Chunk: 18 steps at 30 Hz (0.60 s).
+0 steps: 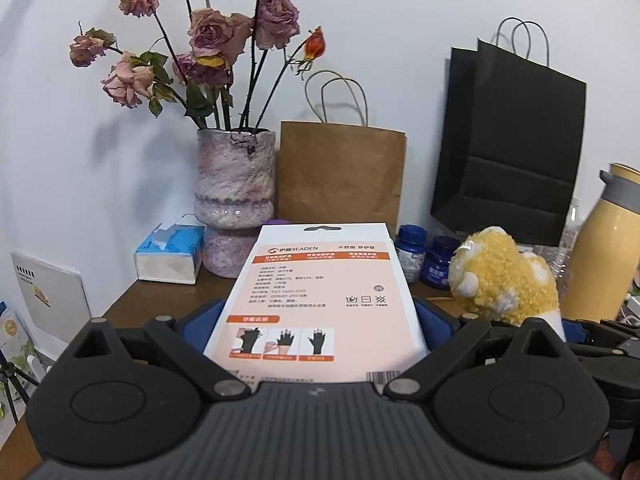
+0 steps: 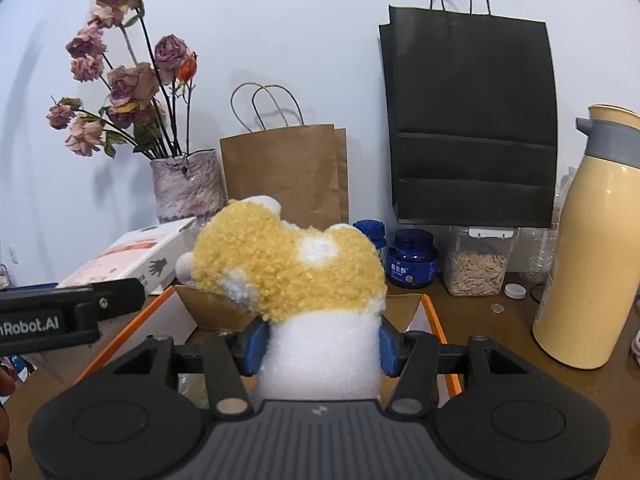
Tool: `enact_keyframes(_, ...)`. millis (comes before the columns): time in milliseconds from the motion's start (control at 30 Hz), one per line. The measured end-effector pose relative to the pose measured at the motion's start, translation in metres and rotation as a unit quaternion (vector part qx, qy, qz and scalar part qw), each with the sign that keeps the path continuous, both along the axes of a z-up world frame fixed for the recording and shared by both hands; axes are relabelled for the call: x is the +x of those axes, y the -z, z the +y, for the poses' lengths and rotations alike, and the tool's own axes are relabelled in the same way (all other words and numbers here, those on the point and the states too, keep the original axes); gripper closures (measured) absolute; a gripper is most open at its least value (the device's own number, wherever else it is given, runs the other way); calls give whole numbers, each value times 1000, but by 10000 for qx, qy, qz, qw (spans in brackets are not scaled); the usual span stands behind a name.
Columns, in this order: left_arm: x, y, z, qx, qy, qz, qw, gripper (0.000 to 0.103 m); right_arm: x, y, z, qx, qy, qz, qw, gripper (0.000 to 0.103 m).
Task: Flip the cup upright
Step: 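Carry the glove package and plush toy over the cardboard box with both tools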
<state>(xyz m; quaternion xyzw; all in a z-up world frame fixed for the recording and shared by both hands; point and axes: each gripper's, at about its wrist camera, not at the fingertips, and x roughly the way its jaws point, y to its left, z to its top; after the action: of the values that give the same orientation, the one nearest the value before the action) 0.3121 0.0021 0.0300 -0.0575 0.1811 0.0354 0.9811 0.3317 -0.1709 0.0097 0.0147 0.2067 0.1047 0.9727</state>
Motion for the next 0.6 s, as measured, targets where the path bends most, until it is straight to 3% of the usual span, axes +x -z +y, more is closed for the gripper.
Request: enact_keyframes(600, 42, 36, 23, 38, -436, 280, 9987, 4, 57, 35, 12, -258, -90, 454, 9986, 50)
